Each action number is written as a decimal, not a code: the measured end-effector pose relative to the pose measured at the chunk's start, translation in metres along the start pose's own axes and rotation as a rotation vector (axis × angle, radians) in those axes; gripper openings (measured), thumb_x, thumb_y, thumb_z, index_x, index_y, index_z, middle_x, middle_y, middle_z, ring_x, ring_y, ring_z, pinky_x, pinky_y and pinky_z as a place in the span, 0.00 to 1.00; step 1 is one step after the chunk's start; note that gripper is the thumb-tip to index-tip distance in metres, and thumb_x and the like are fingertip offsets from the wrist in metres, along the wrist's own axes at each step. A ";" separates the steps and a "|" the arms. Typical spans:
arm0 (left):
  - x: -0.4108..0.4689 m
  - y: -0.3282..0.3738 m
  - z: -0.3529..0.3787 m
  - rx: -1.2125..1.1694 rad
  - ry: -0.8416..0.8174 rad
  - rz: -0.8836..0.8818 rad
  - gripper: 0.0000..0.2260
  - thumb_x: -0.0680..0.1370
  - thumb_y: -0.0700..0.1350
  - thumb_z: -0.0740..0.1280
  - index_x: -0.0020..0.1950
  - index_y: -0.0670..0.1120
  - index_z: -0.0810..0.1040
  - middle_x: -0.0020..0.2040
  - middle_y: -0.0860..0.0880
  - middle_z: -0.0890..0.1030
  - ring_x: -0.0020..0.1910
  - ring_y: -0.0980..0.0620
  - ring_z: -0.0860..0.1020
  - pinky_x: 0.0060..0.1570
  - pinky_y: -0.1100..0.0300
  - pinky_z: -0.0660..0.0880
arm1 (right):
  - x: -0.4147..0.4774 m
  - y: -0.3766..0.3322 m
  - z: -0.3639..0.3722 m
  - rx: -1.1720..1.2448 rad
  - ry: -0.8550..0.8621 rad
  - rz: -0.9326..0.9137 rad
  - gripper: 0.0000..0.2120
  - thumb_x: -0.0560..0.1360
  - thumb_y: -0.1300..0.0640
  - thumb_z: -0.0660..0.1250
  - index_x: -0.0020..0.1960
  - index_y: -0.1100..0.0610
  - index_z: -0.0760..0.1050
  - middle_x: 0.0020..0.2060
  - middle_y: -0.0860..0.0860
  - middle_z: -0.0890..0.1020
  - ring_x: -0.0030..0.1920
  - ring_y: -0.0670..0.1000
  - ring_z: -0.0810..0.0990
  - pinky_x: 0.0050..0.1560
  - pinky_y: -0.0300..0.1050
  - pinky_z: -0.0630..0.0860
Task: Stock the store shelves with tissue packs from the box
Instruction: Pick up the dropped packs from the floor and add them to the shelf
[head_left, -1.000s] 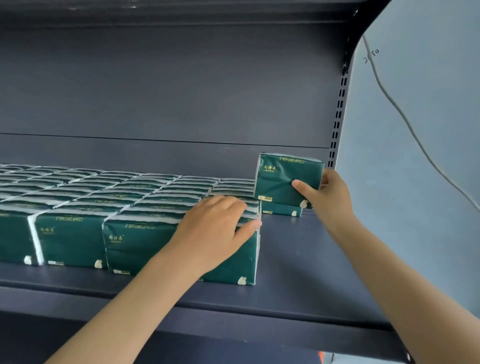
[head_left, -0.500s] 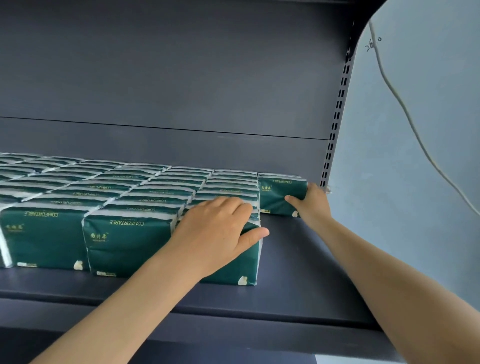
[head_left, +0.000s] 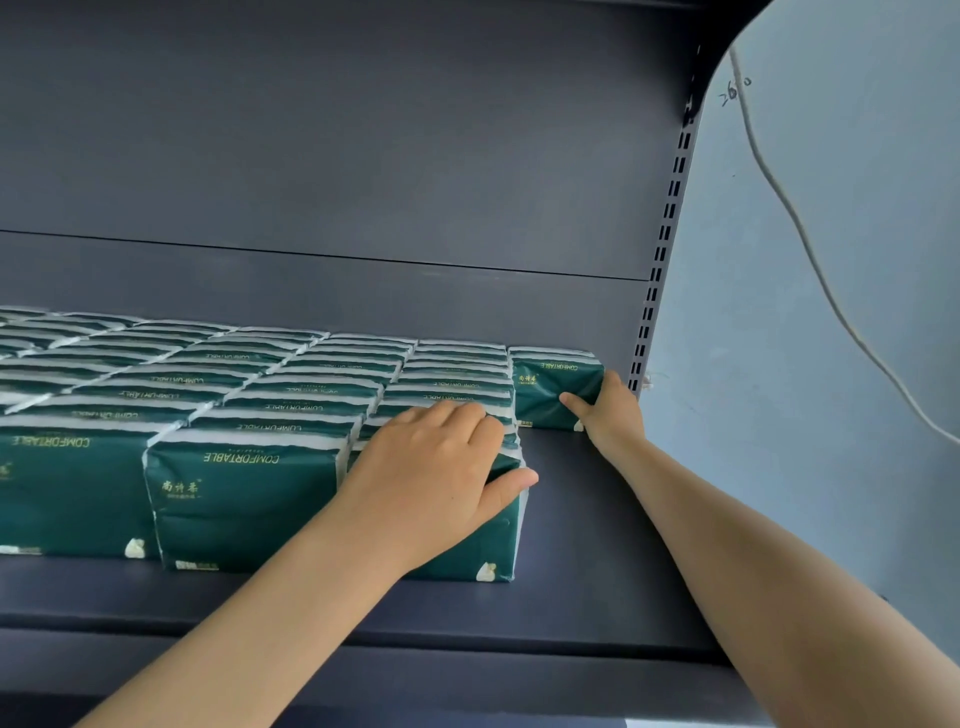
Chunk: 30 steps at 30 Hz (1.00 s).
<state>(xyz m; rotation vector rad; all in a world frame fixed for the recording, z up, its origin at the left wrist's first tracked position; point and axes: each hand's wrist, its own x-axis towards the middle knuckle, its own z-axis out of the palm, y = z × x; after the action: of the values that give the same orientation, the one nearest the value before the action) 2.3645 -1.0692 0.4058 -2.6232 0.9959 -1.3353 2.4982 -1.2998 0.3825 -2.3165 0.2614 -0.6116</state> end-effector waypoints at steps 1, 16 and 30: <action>0.000 0.000 0.000 0.000 0.004 -0.002 0.32 0.82 0.59 0.40 0.38 0.44 0.78 0.36 0.50 0.79 0.33 0.50 0.78 0.30 0.60 0.72 | -0.001 -0.001 -0.002 0.018 -0.013 -0.002 0.20 0.74 0.50 0.69 0.60 0.60 0.69 0.52 0.55 0.79 0.49 0.54 0.79 0.45 0.43 0.70; 0.016 -0.001 -0.042 -0.005 -0.460 -0.020 0.28 0.78 0.65 0.48 0.68 0.48 0.67 0.65 0.51 0.71 0.65 0.50 0.69 0.65 0.54 0.63 | -0.048 -0.012 -0.053 -0.310 -0.168 -0.036 0.12 0.75 0.53 0.66 0.42 0.62 0.70 0.40 0.57 0.77 0.40 0.56 0.73 0.34 0.44 0.67; -0.005 0.008 -0.157 0.099 -0.530 -0.236 0.18 0.81 0.54 0.56 0.62 0.44 0.71 0.59 0.47 0.74 0.57 0.48 0.73 0.52 0.54 0.71 | -0.162 -0.087 -0.152 -0.685 -0.281 -0.365 0.17 0.77 0.54 0.62 0.61 0.63 0.68 0.54 0.57 0.77 0.54 0.57 0.75 0.48 0.48 0.73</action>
<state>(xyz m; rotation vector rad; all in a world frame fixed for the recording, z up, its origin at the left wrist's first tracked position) 2.2426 -1.0337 0.4986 -2.8418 0.5440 -0.6186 2.2828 -1.2702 0.4815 -3.1137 -0.1152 -0.3898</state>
